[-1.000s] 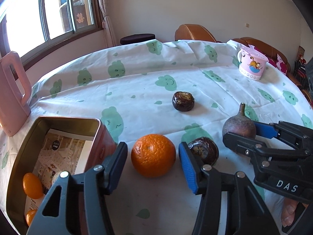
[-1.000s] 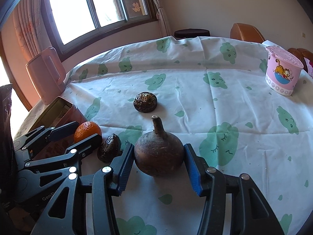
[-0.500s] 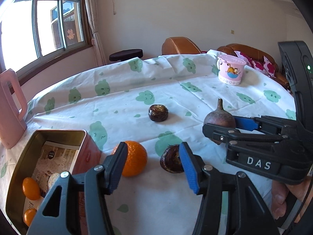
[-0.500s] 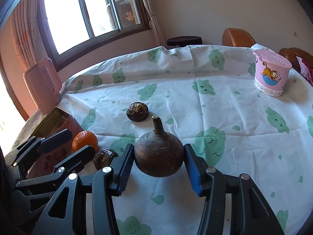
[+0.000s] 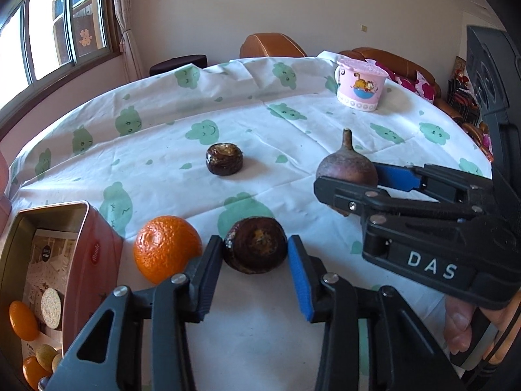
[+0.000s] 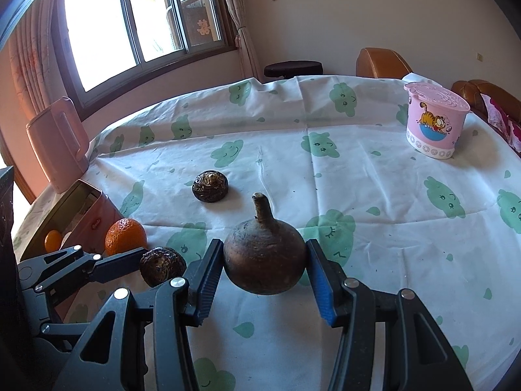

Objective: Organize fruits
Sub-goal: 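Grasp the dark brown round fruit with the left tool while the right tool grasps the pear-shaped brown fruit, then lift the dark fruit with left tool while right tool lifts the pear-shaped fruit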

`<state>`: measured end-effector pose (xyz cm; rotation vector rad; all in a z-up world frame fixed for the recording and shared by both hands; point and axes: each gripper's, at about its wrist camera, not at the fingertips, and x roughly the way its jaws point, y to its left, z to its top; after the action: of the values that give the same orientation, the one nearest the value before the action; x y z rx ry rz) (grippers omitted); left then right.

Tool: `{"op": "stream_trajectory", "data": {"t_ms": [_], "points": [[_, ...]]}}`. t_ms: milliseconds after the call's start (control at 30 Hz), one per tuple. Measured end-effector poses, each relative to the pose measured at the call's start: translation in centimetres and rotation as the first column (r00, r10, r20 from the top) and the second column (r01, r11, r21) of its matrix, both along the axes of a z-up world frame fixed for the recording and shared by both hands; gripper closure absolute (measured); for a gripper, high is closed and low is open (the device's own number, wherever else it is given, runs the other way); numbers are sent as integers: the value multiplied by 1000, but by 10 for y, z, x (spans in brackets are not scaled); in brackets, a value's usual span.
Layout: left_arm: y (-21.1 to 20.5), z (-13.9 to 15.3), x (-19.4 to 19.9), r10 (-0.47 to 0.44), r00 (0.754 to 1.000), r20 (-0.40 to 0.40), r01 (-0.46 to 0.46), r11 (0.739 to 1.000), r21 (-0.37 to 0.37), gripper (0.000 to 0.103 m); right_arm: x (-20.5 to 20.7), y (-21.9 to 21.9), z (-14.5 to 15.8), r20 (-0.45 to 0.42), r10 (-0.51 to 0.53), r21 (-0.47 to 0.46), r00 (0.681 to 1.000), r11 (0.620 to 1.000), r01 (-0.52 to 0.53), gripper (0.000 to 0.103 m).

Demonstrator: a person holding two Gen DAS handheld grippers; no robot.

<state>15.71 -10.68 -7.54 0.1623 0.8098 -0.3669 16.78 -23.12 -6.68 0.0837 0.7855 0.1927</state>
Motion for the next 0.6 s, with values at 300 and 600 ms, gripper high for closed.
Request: {"op": "stream_trajectory", "data": {"t_ms": [300,600], "points": [[10,11,-7,55,995,80,-54,998,-16,60,-5,8,4,34,40,-20,999,999,-39,50],[16,16,-11,89,989,119,-86,996,-33,60,-9,6,8,66,51,0,996,999,-51,50]]}}
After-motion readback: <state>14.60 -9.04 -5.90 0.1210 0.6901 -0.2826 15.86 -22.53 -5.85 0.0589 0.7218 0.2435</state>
